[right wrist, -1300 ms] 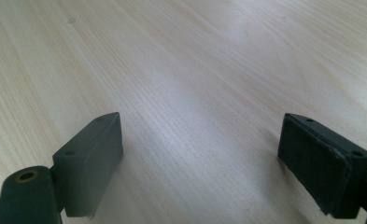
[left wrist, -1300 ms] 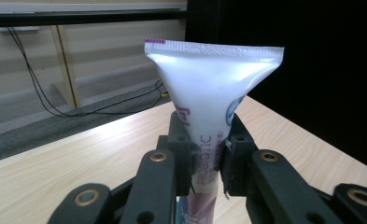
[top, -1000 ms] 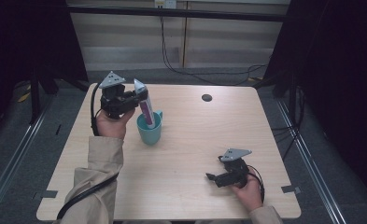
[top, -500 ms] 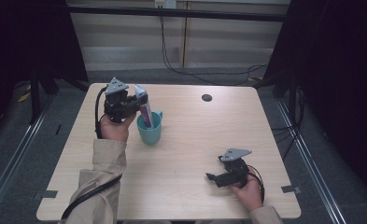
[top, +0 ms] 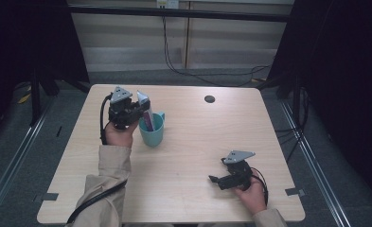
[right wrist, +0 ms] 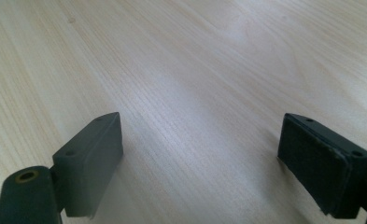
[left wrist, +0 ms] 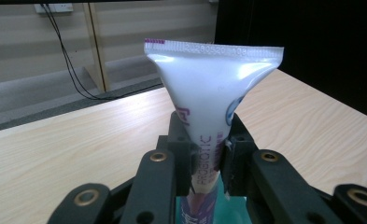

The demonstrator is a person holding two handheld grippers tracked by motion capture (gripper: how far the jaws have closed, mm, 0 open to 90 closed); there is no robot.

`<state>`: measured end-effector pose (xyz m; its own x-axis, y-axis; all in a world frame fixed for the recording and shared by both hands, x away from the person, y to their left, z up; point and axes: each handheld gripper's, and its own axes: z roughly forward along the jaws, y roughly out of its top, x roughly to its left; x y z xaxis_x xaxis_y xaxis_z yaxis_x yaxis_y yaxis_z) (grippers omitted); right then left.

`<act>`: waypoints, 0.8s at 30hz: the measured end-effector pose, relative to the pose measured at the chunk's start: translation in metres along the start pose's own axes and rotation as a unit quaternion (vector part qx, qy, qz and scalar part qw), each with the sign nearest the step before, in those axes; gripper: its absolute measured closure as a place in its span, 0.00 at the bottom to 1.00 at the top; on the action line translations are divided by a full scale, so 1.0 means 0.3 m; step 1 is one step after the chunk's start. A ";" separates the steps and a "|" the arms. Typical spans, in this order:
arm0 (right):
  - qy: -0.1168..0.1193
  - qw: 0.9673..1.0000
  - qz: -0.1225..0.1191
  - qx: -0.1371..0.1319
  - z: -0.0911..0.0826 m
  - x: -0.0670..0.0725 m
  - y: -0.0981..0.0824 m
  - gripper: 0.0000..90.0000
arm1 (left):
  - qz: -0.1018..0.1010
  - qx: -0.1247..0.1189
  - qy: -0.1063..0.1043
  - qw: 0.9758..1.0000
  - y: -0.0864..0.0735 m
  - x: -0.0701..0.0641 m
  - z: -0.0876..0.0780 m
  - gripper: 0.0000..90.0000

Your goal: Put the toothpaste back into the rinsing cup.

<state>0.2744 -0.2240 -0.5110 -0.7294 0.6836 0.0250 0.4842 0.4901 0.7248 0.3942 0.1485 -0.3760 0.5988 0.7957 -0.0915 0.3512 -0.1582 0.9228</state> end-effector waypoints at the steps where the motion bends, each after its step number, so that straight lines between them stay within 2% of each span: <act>1: 0.000 1.000 0.000 0.000 0.000 0.000 0.000 0.15 | 0.001 -0.001 -0.001 1.000 -0.004 0.000 0.003 0.86; 12: 0.000 1.000 0.000 0.000 0.000 0.000 0.000 0.15 | 0.004 -0.003 0.003 1.000 -0.049 -0.013 0.023 0.86; 24: 0.000 1.000 0.000 0.000 0.000 0.000 0.000 0.15 | -0.001 -0.004 0.008 1.000 -0.087 -0.020 0.034 0.86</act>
<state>0.2744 -0.2240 -0.5110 -0.7296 0.6835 0.0248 0.4838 0.4902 0.7250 0.3889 0.1418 -0.4033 0.5871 0.8047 -0.0879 0.3474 -0.1523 0.9253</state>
